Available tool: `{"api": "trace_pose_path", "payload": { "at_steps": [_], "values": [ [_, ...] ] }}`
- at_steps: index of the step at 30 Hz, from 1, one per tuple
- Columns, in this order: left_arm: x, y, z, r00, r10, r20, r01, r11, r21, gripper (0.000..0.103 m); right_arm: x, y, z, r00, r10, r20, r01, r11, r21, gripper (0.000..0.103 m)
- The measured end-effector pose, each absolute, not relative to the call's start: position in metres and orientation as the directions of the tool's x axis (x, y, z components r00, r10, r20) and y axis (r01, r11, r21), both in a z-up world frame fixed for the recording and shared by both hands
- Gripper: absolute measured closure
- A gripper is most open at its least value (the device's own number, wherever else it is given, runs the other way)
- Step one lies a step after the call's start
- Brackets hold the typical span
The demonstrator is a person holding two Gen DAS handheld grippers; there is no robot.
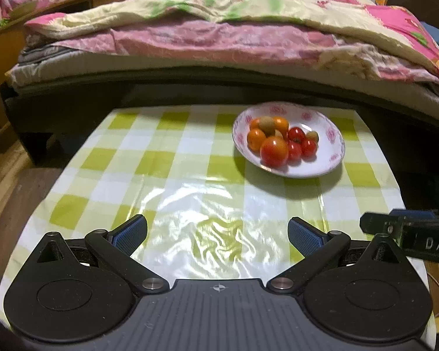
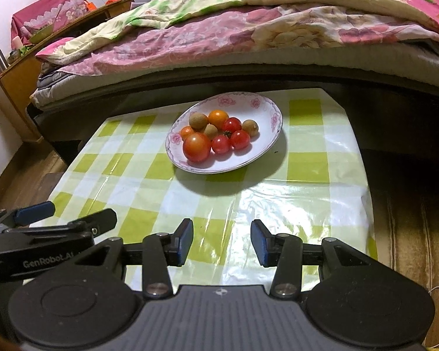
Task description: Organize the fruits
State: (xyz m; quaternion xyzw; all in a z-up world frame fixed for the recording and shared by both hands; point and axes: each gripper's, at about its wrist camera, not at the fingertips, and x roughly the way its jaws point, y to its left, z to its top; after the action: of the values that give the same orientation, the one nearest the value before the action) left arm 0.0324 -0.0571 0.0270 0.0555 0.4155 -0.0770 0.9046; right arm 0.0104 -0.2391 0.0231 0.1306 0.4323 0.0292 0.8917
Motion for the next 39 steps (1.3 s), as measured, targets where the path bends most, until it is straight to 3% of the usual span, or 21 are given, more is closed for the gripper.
{"api": "trace_pose_path", "payload": {
  "at_steps": [39],
  "values": [
    [-0.003,-0.048,0.018,0.592,-0.067,-0.803,0.175,0.984,0.046,0.0,-0.034,-0.212,0.017,0.595,0.176,-0.784,0.018,0.973,0.232,0.054]
  ]
}}
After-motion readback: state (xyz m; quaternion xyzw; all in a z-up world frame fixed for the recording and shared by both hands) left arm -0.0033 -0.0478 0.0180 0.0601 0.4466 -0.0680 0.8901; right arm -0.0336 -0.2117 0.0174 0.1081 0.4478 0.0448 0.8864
